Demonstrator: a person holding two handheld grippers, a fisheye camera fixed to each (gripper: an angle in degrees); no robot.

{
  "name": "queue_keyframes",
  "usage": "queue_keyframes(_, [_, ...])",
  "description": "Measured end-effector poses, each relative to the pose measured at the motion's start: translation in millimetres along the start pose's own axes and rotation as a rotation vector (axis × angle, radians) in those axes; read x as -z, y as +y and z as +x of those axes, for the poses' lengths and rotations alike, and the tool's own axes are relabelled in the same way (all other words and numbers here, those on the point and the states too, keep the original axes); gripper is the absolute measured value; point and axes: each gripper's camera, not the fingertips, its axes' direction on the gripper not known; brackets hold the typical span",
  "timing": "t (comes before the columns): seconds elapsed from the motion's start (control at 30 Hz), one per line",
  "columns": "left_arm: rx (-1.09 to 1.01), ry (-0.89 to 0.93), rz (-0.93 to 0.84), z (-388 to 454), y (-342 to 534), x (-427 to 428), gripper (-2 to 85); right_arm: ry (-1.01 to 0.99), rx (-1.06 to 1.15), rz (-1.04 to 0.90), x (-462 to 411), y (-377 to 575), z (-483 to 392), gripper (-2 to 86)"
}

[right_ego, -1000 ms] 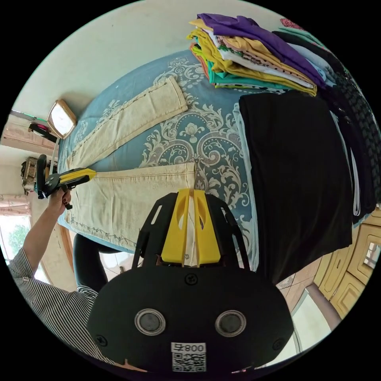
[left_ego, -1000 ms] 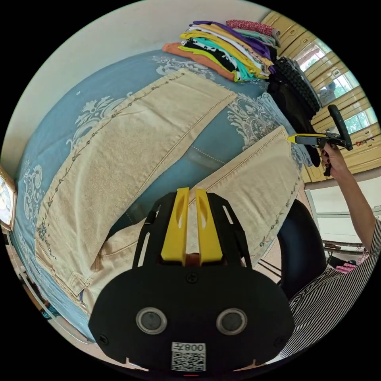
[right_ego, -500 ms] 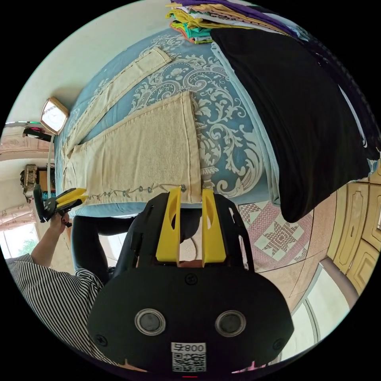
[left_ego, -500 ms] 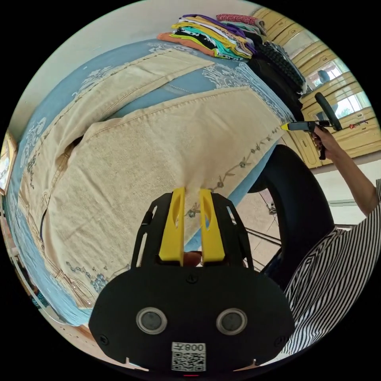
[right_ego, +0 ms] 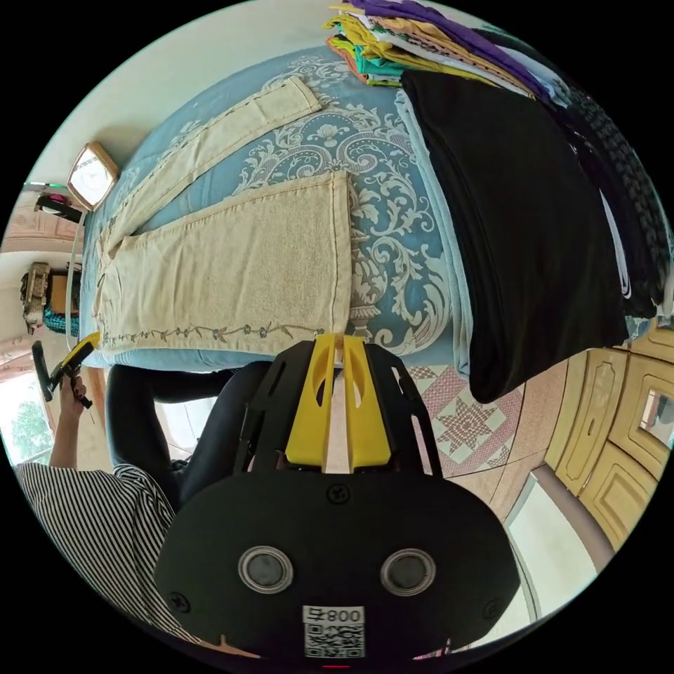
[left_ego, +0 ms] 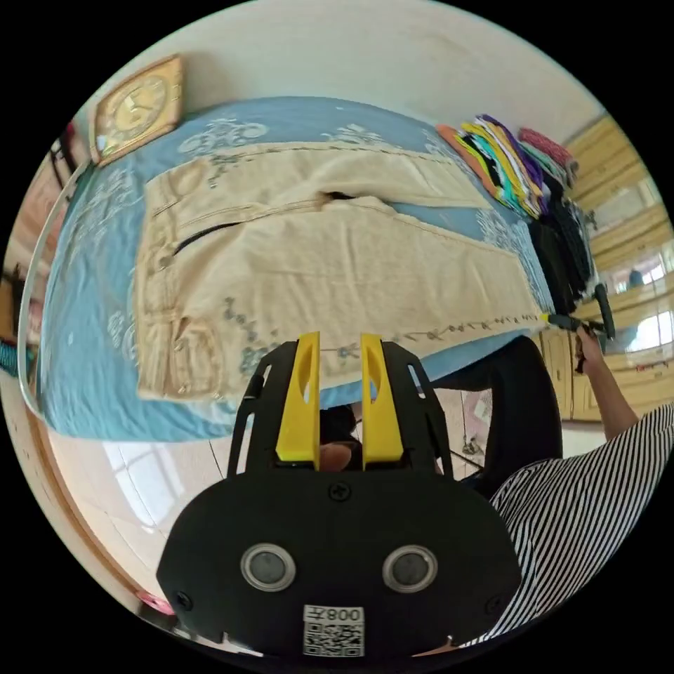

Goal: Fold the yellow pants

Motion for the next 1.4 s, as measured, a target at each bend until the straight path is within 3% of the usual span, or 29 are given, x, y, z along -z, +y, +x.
queue_keyframes(0.1, [0.353,0.084,0.056,-84.6,30.2,12.6,9.9,0.004,0.152,0.071,14.9,-9.9,-61.4,5.0])
queue_keyframes(0.27, [0.661,0.324,0.147,-155.5,63.8,4.5,10.3,-0.05,0.772,0.056,-5.6,-11.7,-250.9,8.4])
queue_keyframes(0.47, [0.677,0.368,0.145,-179.9,65.8,4.6,5.9,0.097,1.099,0.045,-45.0,-4.6,-370.2,8.3])
queue_keyframes(0.67, [0.59,0.421,0.219,-191.2,77.7,38.2,2.2,0.17,1.188,0.027,-52.4,-9.0,-397.6,2.6])
queue_keyframes(0.93, [0.585,0.359,0.164,-199.4,79.3,44.1,3.3,0.107,1.201,-0.033,-54.9,-26.8,-407.2,2.0])
queue_keyframes(1.13, [0.55,0.153,0.253,-190.3,76.2,82.1,6.3,-0.078,0.964,0.056,-14.8,-78.1,-368.2,3.8])
queue_keyframes(1.23, [0.406,0.147,0.272,-166.3,44.8,89.0,6.9,-0.077,0.744,0.138,0.2,-132.3,-321.0,6.3])
queue_keyframes(1.4, [-0.049,0.195,0.205,-73.4,-50.2,66.9,7.6,-0.171,0.297,0.182,7.2,-231.8,-216.3,7.8])
